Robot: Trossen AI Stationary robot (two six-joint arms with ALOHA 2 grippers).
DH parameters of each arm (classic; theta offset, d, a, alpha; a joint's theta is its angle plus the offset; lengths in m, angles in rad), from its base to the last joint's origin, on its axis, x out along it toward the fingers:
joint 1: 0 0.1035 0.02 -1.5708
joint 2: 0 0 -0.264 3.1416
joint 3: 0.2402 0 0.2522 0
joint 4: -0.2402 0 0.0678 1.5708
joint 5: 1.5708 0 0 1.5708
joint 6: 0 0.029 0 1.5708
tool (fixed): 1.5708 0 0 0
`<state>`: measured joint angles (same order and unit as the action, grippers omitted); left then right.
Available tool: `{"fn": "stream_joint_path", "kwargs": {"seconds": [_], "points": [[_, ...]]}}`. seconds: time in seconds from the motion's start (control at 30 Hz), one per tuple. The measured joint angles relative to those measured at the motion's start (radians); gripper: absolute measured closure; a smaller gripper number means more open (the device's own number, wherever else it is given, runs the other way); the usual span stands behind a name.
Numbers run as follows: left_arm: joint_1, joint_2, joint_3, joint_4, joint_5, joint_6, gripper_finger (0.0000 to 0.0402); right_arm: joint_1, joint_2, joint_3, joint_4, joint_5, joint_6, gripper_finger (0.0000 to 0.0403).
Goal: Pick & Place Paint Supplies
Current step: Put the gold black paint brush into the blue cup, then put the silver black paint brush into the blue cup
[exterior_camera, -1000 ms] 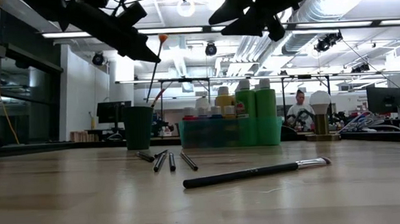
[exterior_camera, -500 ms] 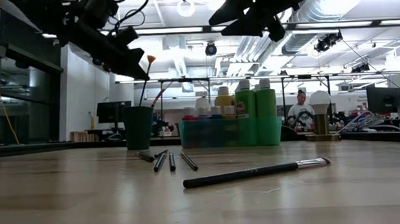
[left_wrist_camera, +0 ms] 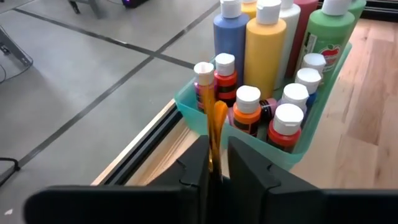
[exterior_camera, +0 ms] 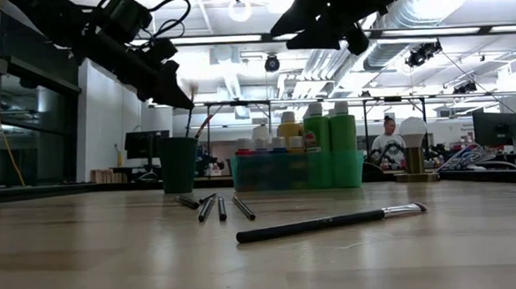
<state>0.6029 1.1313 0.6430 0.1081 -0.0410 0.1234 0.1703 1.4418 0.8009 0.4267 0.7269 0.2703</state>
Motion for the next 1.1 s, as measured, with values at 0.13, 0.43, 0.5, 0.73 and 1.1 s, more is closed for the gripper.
{"fn": "stream_joint_path", "kwargs": {"seconds": [0.13, 0.43, 0.5, 0.73, 1.1], "points": [[0.000, 0.000, 0.000, 0.004, -0.002, 0.002, 0.0301, 0.003, 0.000, 0.000, -0.004, -0.003, 0.000, 0.0196], [0.000, -0.068, 0.000, -0.023, -0.061, -0.006, 0.0241, 0.072, -0.064, 0.000, -0.307, -0.145, -0.025, 0.0196], [0.000, -0.100, 0.000, -0.043, -0.063, -0.019, 0.0241, 0.090, -0.076, 0.000, -0.428, -0.189, 0.014, 0.0196], [-0.001, -0.181, 0.000, -0.110, -0.053, -0.035, 0.0240, 0.141, -0.067, 0.000, -0.623, -0.385, 0.066, 0.0196], [-0.001, -0.186, 0.000, -0.120, -0.052, -0.042, 0.0240, 0.224, 0.033, 0.000, -0.615, -0.603, -0.069, 0.0196]]}}
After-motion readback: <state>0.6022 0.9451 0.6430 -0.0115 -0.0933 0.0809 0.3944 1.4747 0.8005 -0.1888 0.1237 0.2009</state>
